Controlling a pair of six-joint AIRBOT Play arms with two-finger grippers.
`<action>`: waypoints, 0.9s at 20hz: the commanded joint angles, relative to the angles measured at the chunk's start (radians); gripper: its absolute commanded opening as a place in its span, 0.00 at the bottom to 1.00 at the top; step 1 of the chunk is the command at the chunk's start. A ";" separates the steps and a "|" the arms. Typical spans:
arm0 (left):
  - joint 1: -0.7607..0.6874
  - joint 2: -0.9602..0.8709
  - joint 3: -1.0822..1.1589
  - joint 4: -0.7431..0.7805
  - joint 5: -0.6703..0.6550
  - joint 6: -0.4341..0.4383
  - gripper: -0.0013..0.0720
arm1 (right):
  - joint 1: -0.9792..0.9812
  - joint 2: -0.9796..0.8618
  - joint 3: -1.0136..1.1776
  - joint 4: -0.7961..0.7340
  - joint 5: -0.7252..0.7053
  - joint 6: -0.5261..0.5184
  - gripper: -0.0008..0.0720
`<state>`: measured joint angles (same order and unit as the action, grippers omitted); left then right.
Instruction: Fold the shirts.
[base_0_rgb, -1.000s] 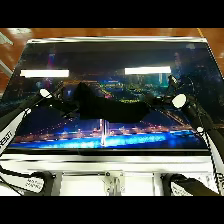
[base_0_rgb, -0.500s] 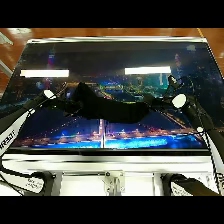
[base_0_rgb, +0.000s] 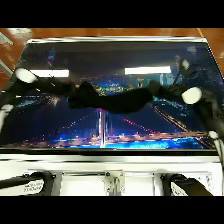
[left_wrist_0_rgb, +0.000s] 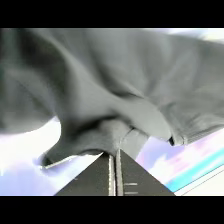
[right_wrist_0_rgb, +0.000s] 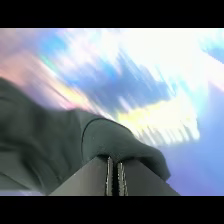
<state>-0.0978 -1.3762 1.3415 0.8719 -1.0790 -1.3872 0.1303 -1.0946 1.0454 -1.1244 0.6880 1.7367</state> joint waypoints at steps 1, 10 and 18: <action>0.014 0.254 0.196 0.002 0.074 0.008 0.07 | -0.001 0.149 0.163 -0.011 -0.100 -0.108 0.10; 0.023 0.682 0.479 0.022 0.376 -0.079 0.07 | -0.001 0.423 0.550 -0.015 -0.298 -0.268 0.10; 0.023 0.729 0.462 0.337 -0.212 -0.270 0.07 | -0.001 0.552 0.550 -0.345 0.079 -0.230 0.10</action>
<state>-0.0757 -0.6609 1.8114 1.1019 -1.0420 -1.6131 0.1295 -0.5758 1.5894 -1.3285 0.5823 1.4887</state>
